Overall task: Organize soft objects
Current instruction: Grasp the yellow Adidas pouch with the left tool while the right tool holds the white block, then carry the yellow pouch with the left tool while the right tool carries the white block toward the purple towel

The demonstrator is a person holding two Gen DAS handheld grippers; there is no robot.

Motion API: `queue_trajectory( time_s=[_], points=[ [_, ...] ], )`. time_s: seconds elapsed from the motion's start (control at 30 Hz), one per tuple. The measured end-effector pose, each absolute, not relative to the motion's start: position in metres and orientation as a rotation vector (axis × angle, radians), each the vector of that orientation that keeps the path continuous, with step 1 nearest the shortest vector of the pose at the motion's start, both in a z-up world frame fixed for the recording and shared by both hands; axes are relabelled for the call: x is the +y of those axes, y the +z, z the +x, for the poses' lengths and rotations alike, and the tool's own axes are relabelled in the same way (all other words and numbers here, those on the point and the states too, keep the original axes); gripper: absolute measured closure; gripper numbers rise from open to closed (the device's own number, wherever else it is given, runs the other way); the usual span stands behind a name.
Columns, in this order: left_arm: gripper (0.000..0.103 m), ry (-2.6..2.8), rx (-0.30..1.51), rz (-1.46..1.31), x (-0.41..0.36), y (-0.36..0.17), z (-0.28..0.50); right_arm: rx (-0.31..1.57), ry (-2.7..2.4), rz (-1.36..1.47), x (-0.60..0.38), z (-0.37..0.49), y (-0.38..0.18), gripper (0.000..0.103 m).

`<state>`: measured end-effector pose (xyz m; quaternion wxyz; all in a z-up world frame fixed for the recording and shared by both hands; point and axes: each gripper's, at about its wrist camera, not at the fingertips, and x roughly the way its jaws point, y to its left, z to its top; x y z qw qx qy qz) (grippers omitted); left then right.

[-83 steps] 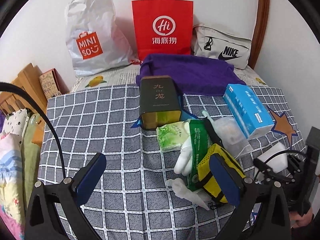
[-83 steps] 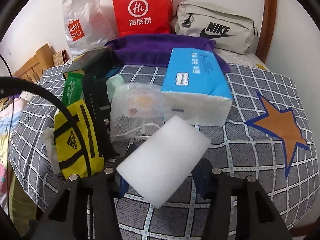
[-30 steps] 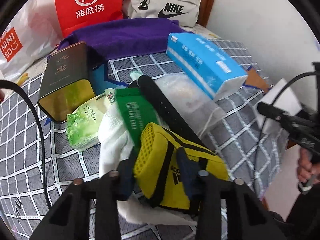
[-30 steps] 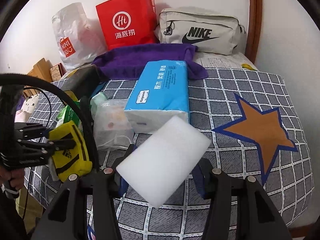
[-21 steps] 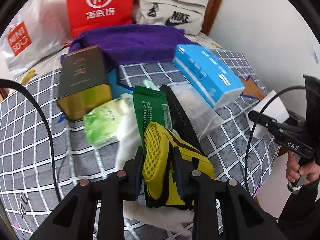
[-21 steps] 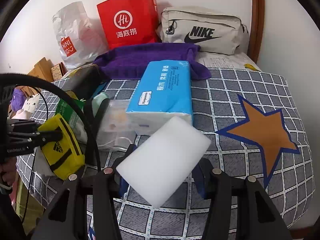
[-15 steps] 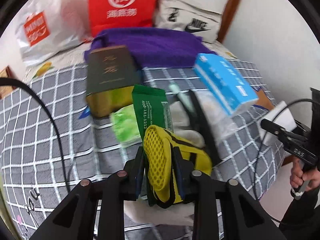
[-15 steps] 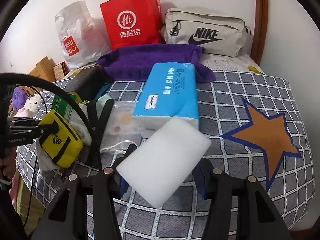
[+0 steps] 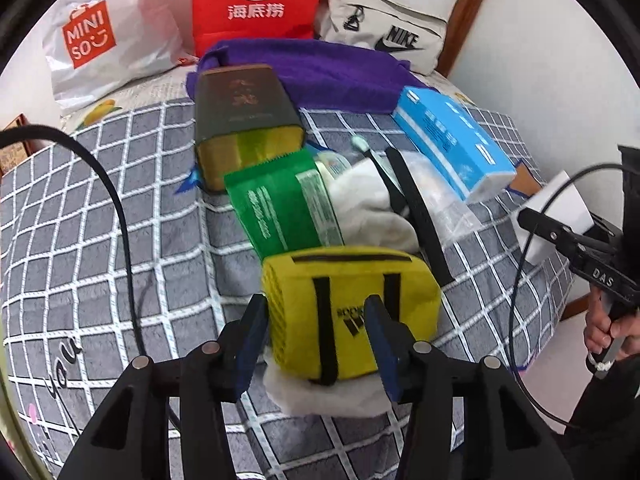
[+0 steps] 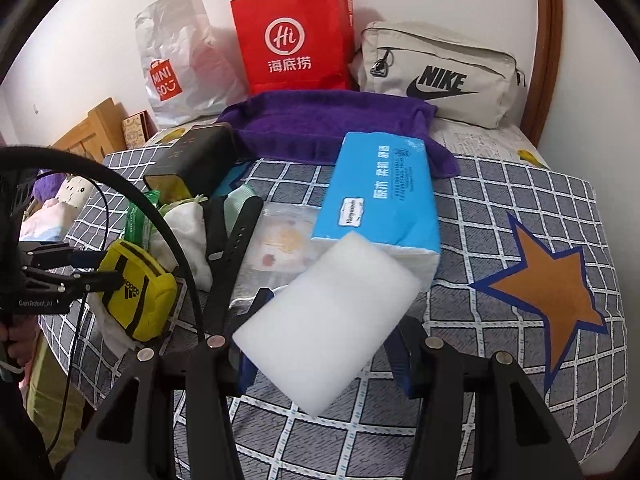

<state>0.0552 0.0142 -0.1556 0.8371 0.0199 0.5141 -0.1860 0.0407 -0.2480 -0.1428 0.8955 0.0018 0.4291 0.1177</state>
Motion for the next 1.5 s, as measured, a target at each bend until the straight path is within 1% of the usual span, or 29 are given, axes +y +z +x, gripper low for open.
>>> queue_trajectory(
  time_s=[0.07,0.1,0.17,0.2,0.23,0.27,0.33,0.4,0.6,1.3,1.4,1.5],
  points=[
    [0.058,-0.394,1.097,0.045,0.014,-0.161,0.055,0.893,0.251,0.009,-0.247,0.04,-0.145,0.051],
    [0.062,-0.397,1.106,0.039,0.014,-0.165,0.056,0.896,0.255,0.012,-0.246,0.04,-0.146,0.051],
    [0.066,-0.398,1.111,0.018,0.015,-0.17,0.059,0.903,0.256,0.02,-0.247,0.04,-0.149,0.051],
    [0.072,-0.403,1.11,0.002,0.018,-0.171,0.06,0.906,0.255,0.025,-0.247,0.04,-0.15,0.052],
    [0.073,-0.404,1.109,-0.009,0.02,-0.17,0.06,0.908,0.253,0.028,-0.248,0.04,-0.15,0.052],
    [0.079,-0.406,1.105,-0.02,0.022,-0.168,0.06,0.909,0.25,0.028,-0.249,0.04,-0.15,0.052],
    [0.08,-0.432,1.083,-0.065,0.03,-0.16,0.057,0.903,0.245,0.026,-0.25,0.04,-0.147,0.052],
    [0.085,-0.448,1.064,-0.082,0.033,-0.152,0.056,0.896,0.242,0.026,-0.252,0.041,-0.144,0.052],
    [0.088,-0.474,1.045,-0.121,0.037,-0.14,0.057,0.881,0.248,0.018,-0.248,0.047,-0.132,0.052],
    [0.089,-0.533,0.927,-0.159,0.03,-0.077,0.1,0.779,0.297,-0.006,-0.235,0.077,-0.07,0.052],
    [0.089,-0.527,0.909,-0.138,0.025,-0.081,0.114,0.768,0.305,-0.01,-0.234,0.081,-0.066,0.052],
    [0.089,-0.474,0.955,-0.075,0.015,-0.099,0.13,0.775,0.308,-0.021,-0.23,0.085,-0.066,0.052]
  ],
)
